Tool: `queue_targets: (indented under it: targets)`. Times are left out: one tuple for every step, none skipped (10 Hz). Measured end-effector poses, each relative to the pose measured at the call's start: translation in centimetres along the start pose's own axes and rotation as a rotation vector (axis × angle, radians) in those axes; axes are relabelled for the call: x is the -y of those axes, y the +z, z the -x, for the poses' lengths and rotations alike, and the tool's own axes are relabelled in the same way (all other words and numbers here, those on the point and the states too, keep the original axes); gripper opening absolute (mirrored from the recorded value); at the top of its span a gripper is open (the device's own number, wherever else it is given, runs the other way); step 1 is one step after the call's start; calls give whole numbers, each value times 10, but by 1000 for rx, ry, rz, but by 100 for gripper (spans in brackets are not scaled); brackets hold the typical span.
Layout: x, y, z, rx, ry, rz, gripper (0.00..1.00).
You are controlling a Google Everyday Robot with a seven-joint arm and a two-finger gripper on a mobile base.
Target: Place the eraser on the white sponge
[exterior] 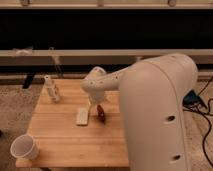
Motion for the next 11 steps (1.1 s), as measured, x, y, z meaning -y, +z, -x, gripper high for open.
queue_targets:
  targets:
    - [0, 0, 0, 0, 0, 0, 80]
    - [0, 0, 0, 0, 0, 0, 80]
    - [0, 0, 0, 0, 0, 0, 80]
    - [0, 0, 0, -1, 0, 0, 80]
    - [0, 0, 0, -1, 0, 0, 80]
    - [0, 0, 0, 0, -1, -1, 80]
    - [1, -5, 0, 9, -5, -9, 80]
    - [4, -14, 1, 14, -4, -17, 80]
    - [10, -27, 0, 16, 0, -28, 80]
    - [18, -39, -1, 16, 5, -31, 80]
    - [36, -52, -4, 17, 17, -38, 80]
